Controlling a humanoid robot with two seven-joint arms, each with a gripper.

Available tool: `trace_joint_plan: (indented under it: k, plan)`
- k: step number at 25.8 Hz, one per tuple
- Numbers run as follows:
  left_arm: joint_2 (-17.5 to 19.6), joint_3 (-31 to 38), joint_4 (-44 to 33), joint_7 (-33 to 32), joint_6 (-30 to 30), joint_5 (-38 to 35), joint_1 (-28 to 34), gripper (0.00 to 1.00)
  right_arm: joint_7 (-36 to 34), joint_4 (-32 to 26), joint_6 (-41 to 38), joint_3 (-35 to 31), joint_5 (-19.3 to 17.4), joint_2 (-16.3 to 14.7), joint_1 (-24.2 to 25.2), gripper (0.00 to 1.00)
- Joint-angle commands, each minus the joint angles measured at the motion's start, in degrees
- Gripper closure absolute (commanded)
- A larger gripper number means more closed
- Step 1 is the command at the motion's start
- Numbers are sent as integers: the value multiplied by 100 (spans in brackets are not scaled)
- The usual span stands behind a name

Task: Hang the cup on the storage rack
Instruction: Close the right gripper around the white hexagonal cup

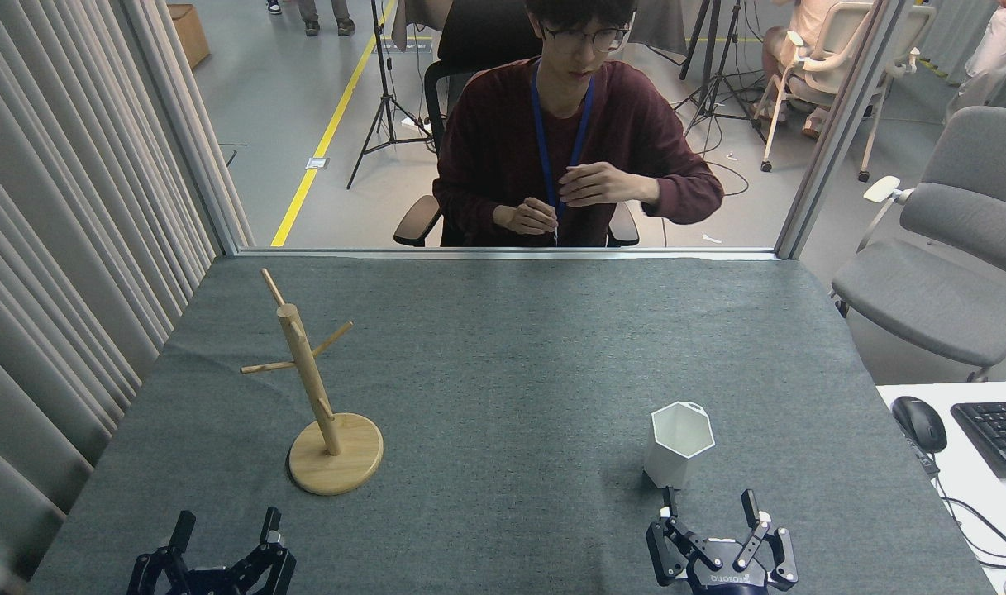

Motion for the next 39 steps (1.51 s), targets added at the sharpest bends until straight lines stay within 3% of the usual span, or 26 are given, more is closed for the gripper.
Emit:
trace_joint_plan:
  k: [1,12,29,39]
  plan:
    - [0,-2,1,8,-1,-1,10,0,-54,568,24,11,-1,0,-327,2]
    - [9,-2,54,-1,16,-36,2,0,-169,1904,112,37,8,-35,-1434,2]
    - [9,33,62,-1,25,-36,-42,0,-265,2352,261,28,-28,-159,-1812,2]
    - [35,42,115,8,16,-36,-78,0,-353,3301,490,81,-1,-167,-2507,2]
